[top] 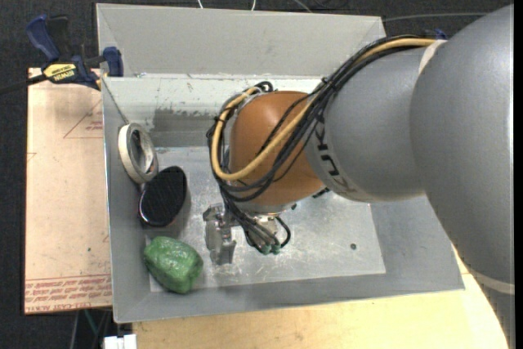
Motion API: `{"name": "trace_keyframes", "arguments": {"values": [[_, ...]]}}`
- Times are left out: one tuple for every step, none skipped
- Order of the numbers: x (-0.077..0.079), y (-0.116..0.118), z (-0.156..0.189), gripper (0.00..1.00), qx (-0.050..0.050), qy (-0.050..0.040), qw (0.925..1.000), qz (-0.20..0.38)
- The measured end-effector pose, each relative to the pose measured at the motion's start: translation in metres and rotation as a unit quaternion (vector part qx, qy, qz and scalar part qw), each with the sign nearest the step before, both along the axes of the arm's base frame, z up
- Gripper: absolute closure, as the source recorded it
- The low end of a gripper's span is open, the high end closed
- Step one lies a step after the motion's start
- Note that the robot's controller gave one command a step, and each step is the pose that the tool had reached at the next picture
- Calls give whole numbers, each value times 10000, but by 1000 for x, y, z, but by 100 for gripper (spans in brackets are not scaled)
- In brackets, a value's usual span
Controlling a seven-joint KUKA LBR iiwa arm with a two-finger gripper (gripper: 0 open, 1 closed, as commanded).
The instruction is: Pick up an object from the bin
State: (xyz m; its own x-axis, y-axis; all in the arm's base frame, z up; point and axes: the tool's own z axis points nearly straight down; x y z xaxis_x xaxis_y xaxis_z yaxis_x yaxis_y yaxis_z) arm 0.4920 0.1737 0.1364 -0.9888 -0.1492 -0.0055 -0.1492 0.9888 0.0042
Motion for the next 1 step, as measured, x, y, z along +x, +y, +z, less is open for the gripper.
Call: {"name": "trace_keyframes", "arguments": {"values": [[0, 0, 0, 100, 0, 0, 10000, -2]]}}
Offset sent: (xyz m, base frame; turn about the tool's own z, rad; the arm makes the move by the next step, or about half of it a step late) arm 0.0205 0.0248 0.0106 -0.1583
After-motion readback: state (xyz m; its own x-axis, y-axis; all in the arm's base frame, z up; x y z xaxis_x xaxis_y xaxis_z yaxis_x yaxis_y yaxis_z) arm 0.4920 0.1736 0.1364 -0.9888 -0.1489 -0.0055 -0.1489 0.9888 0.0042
